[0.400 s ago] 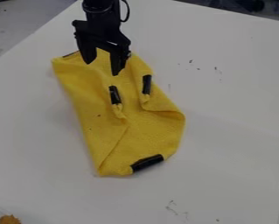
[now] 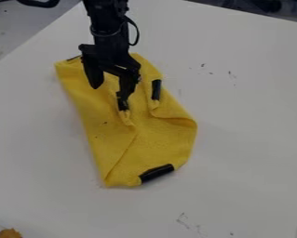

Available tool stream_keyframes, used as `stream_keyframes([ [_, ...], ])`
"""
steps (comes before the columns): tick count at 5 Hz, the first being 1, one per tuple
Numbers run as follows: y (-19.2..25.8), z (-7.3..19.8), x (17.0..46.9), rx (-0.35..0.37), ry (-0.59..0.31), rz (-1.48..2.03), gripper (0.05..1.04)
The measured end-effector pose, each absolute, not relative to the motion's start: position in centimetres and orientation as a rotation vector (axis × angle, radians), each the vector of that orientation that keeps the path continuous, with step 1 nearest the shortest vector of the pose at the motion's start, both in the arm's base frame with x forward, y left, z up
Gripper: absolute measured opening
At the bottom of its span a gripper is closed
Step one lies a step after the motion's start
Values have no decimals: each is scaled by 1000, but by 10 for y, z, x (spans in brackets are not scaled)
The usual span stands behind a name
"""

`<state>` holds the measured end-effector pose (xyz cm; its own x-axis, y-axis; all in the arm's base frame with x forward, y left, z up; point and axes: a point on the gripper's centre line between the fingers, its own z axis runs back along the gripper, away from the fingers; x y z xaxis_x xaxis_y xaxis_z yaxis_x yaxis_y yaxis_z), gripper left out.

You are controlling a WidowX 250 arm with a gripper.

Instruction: Unfold the cloth from center to bottom left

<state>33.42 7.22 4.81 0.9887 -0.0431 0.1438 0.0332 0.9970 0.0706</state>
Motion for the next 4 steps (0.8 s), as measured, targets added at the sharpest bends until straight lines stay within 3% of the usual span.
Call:
stream_keyframes([
  [2, 42, 34, 348, 29, -134, -82, 1001],
  [4, 52, 23, 346, 1, -126, -49, 1001],
])
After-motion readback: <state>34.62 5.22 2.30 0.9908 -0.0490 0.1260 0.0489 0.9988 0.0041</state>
